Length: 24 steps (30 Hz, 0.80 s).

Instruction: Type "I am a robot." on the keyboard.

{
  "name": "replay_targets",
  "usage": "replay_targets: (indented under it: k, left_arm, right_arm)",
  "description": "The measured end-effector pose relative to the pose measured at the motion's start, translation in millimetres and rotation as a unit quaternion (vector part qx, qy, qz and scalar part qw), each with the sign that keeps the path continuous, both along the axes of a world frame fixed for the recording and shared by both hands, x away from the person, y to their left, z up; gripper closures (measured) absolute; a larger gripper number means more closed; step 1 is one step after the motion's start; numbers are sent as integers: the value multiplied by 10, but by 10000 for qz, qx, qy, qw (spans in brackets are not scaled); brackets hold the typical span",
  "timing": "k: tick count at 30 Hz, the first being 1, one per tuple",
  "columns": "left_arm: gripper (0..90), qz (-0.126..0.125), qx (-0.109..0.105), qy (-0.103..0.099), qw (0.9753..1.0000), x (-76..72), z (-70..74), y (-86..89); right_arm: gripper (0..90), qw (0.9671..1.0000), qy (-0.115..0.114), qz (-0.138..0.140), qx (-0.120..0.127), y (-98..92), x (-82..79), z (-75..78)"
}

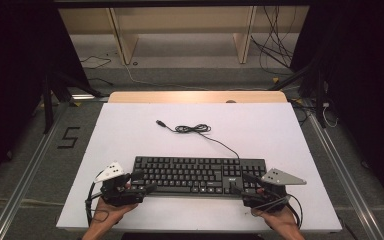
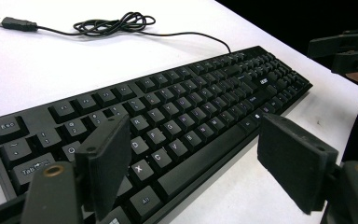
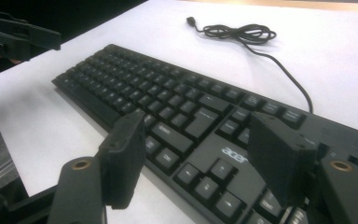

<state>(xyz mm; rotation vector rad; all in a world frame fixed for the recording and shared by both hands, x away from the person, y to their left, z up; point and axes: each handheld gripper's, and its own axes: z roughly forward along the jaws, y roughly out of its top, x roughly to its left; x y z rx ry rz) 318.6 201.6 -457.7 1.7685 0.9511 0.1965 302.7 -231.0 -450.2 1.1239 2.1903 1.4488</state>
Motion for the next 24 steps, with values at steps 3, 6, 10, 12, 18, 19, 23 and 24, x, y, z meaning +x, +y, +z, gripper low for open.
replay_targets:
  k: [3, 6, 10, 12, 18, 19, 23, 24]
  left_arm:
    - [254, -9, 3, -2, 10000, -8, -1, -7]
    - [253, -10, 11, 6, 10000, -9, -4, -13]
    - [252, 3, 5, 10, 10000, -3, -7, -7]
    - [253, 4, -2, 7, 10000, -1, -6, -1]
    - [252, -6, 13, -1, 10000, -1, -7, -3]
    - [252, -2, 6, 0, 10000, 0, -8, -2]
    - [252, 6, 10, 4, 10000, 4, -8, 6]
    - [252, 6, 14, 2, 10000, 5, -8, 7]
  right_arm:
    - [374, 10000, -19, -35, 9, -31, -21, -3]
    - [366, 10000, -34, -61, 24, -41, -31, -4]
    - [362, 10000, -42, -43, 25, -33, -33, -7]
    - [358, 10000, -48, -44, 32, -28, -36, -5]
    - [351, 10000, -51, -65, 51, -28, -34, -1]
    - [350, 9999, -57, -68, 51, -29, -33, -1]
    - [348, 9999, -60, -75, 52, -32, -31, 0]
    - [348, 9999, -57, -82, 60, -32, -29, 0]
